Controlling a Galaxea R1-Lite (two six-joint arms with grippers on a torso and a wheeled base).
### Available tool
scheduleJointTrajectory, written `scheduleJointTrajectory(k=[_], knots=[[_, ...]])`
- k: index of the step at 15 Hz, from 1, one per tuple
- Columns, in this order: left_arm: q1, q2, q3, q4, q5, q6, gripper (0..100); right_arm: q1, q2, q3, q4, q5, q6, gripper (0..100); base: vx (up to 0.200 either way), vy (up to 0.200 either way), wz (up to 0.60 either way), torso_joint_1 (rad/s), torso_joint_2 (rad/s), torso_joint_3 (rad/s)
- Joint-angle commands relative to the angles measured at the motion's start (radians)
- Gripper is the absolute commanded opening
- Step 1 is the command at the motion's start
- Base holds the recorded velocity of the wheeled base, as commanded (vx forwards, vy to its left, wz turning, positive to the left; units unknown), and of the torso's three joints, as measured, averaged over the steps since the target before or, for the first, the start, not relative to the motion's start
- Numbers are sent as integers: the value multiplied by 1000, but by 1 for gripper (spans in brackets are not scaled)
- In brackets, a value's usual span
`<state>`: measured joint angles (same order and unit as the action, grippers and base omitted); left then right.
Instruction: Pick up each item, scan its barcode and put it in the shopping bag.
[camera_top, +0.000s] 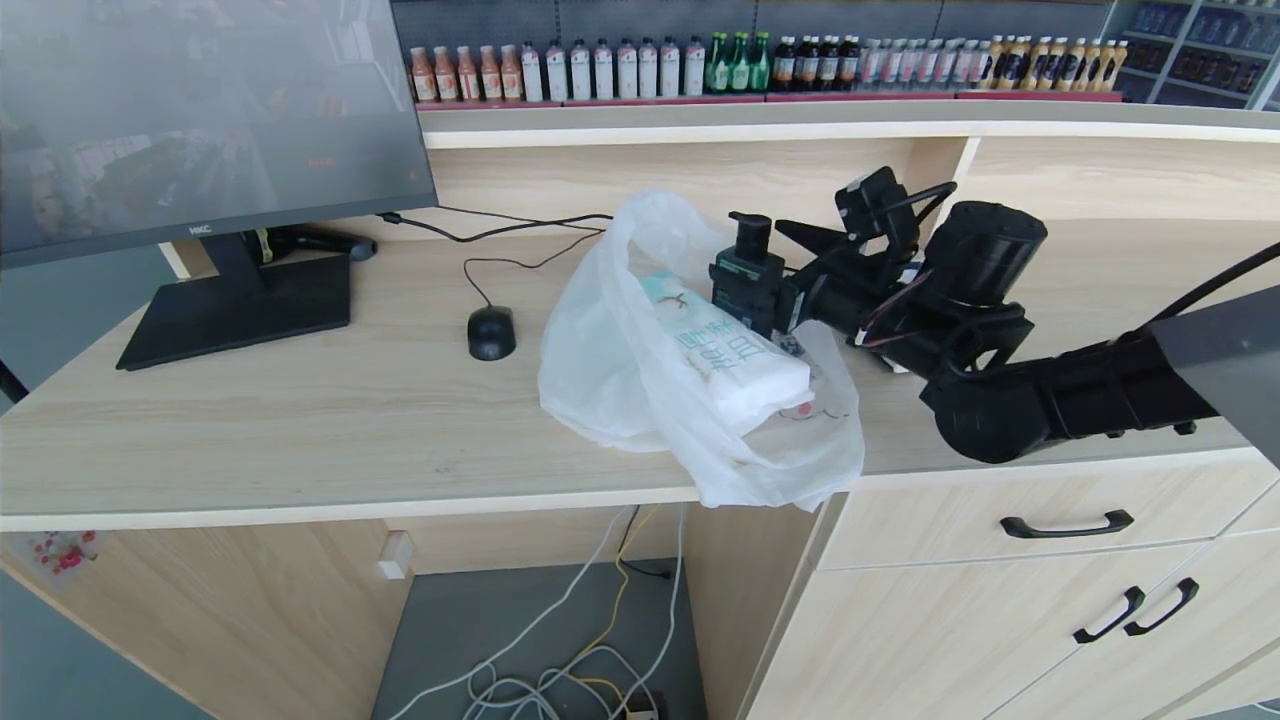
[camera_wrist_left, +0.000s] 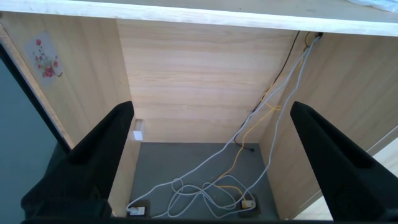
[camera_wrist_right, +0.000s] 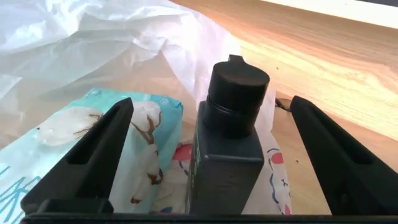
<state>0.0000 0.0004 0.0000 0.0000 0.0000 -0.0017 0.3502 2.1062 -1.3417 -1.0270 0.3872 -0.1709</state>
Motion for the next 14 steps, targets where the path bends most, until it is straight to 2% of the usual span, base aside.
scheduleJointTrajectory(k=[1, 4, 6, 8, 11, 14], knots=[[0, 0, 0, 0, 0, 0, 100, 0, -114, 116, -48, -2, 13, 100, 0, 0, 0, 0, 0, 0], [0, 0, 0, 0, 0, 0, 100, -17, -290, 332, -113, -8, 63, 100, 0, 0, 0, 0, 0, 0], [0, 0, 0, 0, 0, 0, 100, -71, -423, 487, -140, -8, 88, 100, 0, 0, 0, 0, 0, 0], [-2, 0, 0, 0, 0, 0, 100, -145, -603, 702, -156, -5, 123, 100, 0, 0, 0, 0, 0, 0], [0, 0, 0, 0, 0, 0, 100, -154, -859, 1010, -156, -2, 156, 100, 0, 0, 0, 0, 0, 0], [0, 0, 0, 0, 0, 0, 100, -165, -1055, 1236, -151, -25, 151, 100, 0, 0, 0, 0, 0, 0]])
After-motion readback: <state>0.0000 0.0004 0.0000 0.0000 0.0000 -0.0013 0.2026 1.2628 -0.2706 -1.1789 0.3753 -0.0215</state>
